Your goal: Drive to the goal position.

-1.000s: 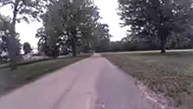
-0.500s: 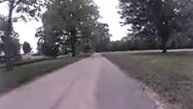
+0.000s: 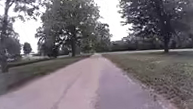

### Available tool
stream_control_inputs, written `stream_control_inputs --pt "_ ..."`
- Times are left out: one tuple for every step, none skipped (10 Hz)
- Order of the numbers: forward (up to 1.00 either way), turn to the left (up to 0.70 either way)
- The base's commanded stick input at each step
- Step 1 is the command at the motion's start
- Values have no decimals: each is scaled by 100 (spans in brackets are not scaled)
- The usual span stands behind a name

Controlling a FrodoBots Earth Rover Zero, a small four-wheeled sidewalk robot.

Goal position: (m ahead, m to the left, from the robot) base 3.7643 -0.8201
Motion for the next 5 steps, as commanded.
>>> stream_control_inputs --pt "70 8" --pt "70 5" --pt "70 2" --pt "70 1" --pt "70 1"
